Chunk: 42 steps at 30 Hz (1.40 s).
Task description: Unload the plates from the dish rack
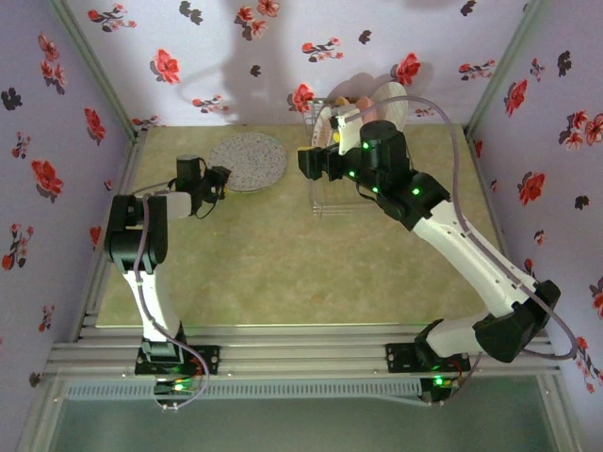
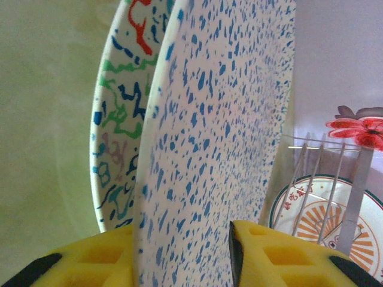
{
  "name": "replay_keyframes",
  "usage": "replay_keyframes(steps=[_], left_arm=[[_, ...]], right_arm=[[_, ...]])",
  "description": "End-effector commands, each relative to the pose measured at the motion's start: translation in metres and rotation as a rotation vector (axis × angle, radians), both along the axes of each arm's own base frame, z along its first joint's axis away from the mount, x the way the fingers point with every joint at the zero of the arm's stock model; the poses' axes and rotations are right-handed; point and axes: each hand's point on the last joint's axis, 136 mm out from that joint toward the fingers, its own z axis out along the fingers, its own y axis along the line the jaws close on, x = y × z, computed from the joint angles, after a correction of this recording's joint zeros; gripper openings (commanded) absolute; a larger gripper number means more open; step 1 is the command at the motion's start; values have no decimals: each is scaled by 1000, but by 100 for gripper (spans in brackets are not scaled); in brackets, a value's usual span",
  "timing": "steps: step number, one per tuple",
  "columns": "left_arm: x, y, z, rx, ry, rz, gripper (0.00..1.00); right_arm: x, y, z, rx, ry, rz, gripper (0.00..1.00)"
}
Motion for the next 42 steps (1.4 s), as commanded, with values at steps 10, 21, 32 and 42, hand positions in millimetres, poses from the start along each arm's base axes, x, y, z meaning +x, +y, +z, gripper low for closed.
replay_keyframes(steps=[10, 21, 32, 42], left_arm=[[3, 1, -6, 39, 76, -44, 48], [2, 0, -14, 62, 131, -63, 52], [3, 2, -19, 99, 199, -86, 54], [-3, 9, -10, 176, 247, -105, 62]], right_arm=[[3, 1, 6, 1, 9, -24, 92], [5, -2, 4, -5, 17, -43, 93], [2, -8, 1, -2, 30, -63, 93], [1, -16, 0, -11, 29, -92, 93]])
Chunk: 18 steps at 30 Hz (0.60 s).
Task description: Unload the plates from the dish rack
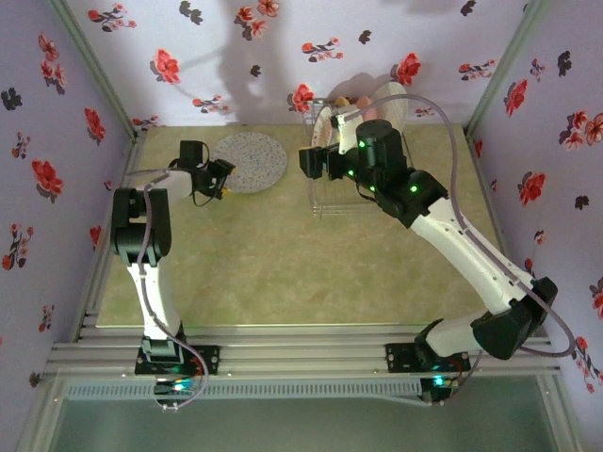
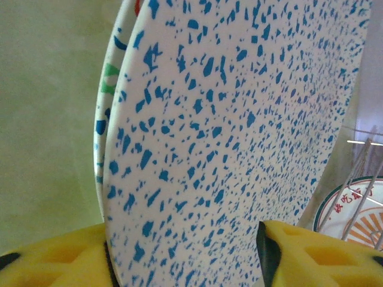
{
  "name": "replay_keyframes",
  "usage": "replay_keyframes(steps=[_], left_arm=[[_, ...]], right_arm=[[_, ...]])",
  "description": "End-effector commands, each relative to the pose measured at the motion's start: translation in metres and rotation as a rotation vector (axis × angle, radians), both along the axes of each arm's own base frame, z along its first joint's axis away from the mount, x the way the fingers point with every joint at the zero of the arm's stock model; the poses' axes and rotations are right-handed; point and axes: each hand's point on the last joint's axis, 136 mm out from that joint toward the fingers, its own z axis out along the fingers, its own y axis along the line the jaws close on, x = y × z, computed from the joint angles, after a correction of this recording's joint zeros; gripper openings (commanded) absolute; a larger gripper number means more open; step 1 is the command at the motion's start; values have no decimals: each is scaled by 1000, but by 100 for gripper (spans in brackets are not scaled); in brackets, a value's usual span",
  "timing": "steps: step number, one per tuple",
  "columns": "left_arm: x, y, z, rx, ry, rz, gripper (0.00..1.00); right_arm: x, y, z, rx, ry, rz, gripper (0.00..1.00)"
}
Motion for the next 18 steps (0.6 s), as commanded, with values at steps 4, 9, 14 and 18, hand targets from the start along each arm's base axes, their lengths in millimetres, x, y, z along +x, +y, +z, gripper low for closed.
replay_keyframes(steps=[4, 9, 14, 18], left_arm=[[-15, 13, 6, 105, 78, -16, 67], [-22, 15, 12, 132, 98, -19, 72], [-30, 20, 24, 172, 100, -20, 76], [-40, 21, 39, 194, 86, -12, 77]], right_arm=[[-3, -14, 8, -1, -14, -60, 93], [-1, -24, 8, -21, -20, -104, 95], [-4, -28, 15, -6, -31, -96, 97], [-6, -30, 20, 9, -38, -90, 97]])
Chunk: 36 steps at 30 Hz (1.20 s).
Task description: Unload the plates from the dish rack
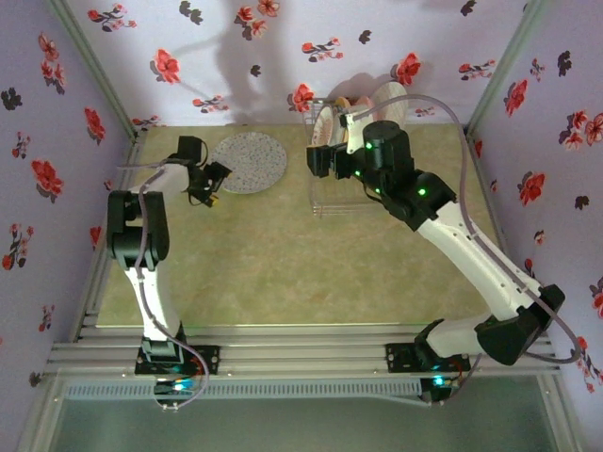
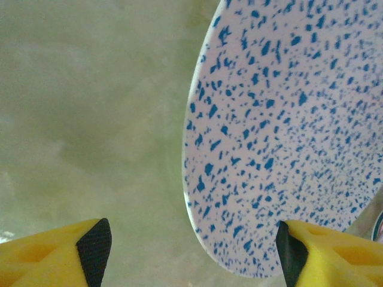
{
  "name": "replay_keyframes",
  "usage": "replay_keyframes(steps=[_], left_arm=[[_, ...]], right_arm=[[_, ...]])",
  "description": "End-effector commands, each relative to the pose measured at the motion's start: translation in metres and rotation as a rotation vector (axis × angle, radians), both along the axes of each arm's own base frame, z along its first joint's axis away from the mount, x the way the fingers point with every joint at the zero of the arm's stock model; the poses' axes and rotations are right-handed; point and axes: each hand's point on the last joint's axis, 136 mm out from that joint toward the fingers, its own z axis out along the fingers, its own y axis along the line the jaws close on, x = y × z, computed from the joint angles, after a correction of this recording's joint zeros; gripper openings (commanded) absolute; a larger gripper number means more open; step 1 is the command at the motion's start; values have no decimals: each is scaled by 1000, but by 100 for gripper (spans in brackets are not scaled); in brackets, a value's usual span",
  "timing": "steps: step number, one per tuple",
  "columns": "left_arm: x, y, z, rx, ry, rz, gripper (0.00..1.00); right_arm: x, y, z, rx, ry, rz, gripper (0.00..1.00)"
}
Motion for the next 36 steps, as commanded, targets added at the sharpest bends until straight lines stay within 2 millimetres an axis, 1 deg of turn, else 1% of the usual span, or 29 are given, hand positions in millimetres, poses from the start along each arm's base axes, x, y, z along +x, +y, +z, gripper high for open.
replay_keyframes(steps=[1, 5, 8, 11, 14, 15, 16, 19, 21, 22, 25, 27, 29, 32, 35, 36], left_arm=[[-12, 2, 35, 50, -47, -7, 76], [-25, -1, 58, 77, -93, -4, 77], [-35, -8, 81, 92, -144, -7, 77], [-43, -18, 114, 119, -220, -37, 77], [-52, -34, 152, 155, -314, -88, 77], [-54, -42, 165, 165, -357, -118, 77], [-57, -48, 179, 176, -398, -143, 77], [-67, -69, 212, 185, -502, -213, 77], [-75, -83, 229, 187, -564, -263, 77], [-80, -88, 238, 194, -588, -281, 77], [-94, -96, 249, 217, -608, -318, 77], [-102, -104, 259, 216, -635, -344, 77], [-108, -114, 268, 207, -663, -371, 77], [-118, -135, 284, 215, -749, -452, 76], [-127, -153, 293, 213, -807, -515, 76], [-129, -158, 297, 207, -826, -531, 76]], right_arm=[[-5, -9, 11, 22, -20, -14, 97], [-2, -23, 17, 14, -42, -57, 97], [5, -47, 22, -8, -56, -150, 97], [20, -88, 22, -31, -34, -302, 97], [37, -137, 14, -34, 30, -460, 96], [43, -155, 12, -24, 53, -511, 96], [49, -168, 9, -4, 72, -541, 96], [68, -193, -3, 10, 121, -587, 96], [80, -206, -13, 0, 149, -614, 96], [86, -211, -18, -1, 162, -628, 95], [104, -222, -29, 8, 183, -639, 95], [118, -231, -42, 10, 208, -647, 93], [133, -234, -54, 31, 229, -629, 90], [156, -231, -73, 45, 265, -579, 85], [176, -226, -92, 47, 294, -551, 84], [182, -224, -94, 54, 300, -546, 84]])
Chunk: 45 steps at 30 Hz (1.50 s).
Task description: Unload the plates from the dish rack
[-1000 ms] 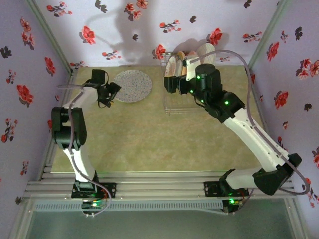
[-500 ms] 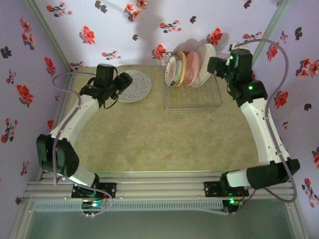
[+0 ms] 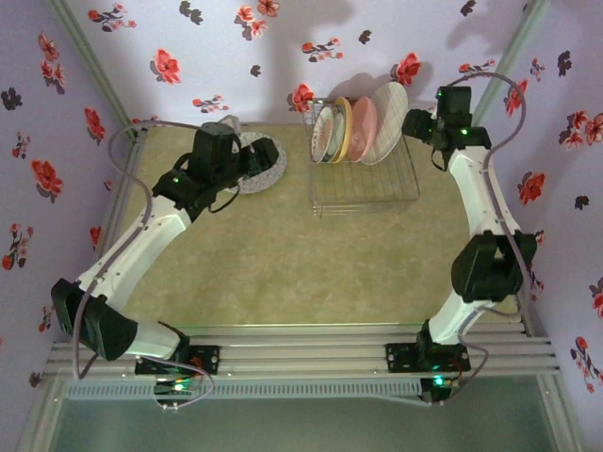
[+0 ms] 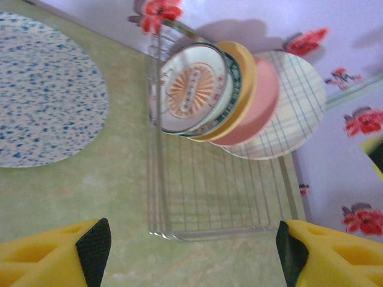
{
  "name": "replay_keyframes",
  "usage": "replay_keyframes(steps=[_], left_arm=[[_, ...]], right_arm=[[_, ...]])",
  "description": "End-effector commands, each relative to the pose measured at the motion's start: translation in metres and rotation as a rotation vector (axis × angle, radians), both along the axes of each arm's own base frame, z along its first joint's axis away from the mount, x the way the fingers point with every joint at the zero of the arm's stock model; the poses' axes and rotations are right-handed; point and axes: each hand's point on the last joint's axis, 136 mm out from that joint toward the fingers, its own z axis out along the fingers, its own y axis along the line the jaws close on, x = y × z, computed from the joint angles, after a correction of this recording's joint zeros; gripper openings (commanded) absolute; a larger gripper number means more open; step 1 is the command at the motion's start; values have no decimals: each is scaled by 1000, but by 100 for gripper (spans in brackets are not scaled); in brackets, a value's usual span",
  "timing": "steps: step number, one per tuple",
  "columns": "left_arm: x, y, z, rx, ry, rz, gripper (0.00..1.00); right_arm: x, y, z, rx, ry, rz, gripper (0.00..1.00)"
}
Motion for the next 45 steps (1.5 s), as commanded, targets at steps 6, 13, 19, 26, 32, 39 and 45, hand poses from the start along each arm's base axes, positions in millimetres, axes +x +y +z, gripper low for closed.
replay_keyframes(steps=[6, 13, 19, 26, 32, 39, 45], left_arm=[[-24, -33, 56, -17, -228, -171, 76], [-43, -42, 76, -60, -322, -227, 75], [-53, -39, 97, -91, -409, -224, 75], [-58, -25, 113, -138, -474, -168, 75], [-60, -21, 114, -144, -466, -158, 75], [-64, -17, 113, -130, -455, -152, 75], [-65, -15, 112, -128, -451, -151, 75]], right_arm=[[45, 18, -13, 67, -1, 59, 81], [71, 23, -31, 83, 14, 73, 75], [87, 24, -44, 77, 28, 82, 67], [97, 29, -59, 67, 46, 103, 61], [101, 38, -68, 32, 62, 127, 51], [100, 44, -67, -31, 68, 138, 34], [98, 48, -60, -79, 60, 132, 10]])
